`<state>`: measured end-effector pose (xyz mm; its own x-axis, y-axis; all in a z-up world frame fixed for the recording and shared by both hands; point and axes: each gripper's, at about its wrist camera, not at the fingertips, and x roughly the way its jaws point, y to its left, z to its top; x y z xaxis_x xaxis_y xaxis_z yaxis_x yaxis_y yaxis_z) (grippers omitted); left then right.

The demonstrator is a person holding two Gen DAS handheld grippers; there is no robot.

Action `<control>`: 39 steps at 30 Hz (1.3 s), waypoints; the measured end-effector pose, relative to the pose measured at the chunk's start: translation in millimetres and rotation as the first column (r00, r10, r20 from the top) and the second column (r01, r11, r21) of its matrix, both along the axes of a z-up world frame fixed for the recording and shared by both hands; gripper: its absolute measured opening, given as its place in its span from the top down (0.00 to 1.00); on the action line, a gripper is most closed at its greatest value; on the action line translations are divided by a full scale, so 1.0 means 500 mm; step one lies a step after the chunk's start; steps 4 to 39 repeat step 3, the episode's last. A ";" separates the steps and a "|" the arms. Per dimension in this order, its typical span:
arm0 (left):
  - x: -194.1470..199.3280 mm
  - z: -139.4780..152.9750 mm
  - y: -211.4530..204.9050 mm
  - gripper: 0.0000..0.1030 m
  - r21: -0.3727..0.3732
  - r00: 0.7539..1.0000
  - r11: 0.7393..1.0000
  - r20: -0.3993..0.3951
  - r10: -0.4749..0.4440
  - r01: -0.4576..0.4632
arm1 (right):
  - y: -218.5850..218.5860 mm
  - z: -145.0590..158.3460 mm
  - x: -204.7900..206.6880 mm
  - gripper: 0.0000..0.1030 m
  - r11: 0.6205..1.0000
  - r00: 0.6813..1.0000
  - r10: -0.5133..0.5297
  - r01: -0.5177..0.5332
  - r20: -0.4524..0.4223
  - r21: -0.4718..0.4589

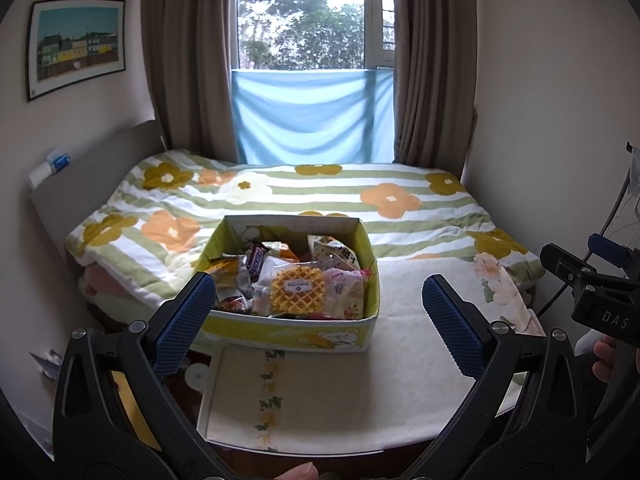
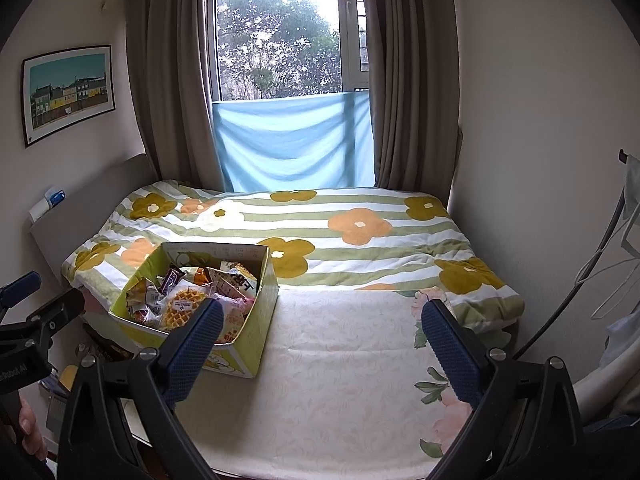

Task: Organize snacks

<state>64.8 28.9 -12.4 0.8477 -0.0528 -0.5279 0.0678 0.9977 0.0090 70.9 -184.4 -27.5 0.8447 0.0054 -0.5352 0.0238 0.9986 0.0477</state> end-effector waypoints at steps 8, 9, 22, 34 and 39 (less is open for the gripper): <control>-0.001 -0.001 -0.002 0.00 0.008 1.000 1.000 0.010 0.007 -0.007 | 0.001 -0.005 0.003 0.04 1.000 1.000 0.003 -0.003 -0.010 0.002; -0.001 -0.001 -0.002 0.00 0.008 1.000 1.000 0.010 0.007 -0.007 | 0.001 -0.005 0.003 0.04 1.000 1.000 0.003 -0.003 -0.010 0.002; -0.001 -0.001 -0.002 0.00 0.008 1.000 1.000 0.010 0.007 -0.007 | 0.001 -0.005 0.003 0.04 1.000 1.000 0.003 -0.003 -0.010 0.002; -0.001 -0.001 -0.002 0.00 0.008 1.000 1.000 0.010 0.007 -0.007 | 0.001 -0.005 0.003 0.04 1.000 1.000 0.003 -0.003 -0.010 0.002; -0.001 -0.001 -0.002 0.00 0.008 1.000 1.000 0.010 0.007 -0.007 | 0.001 -0.005 0.003 0.04 1.000 1.000 0.003 -0.003 -0.010 0.002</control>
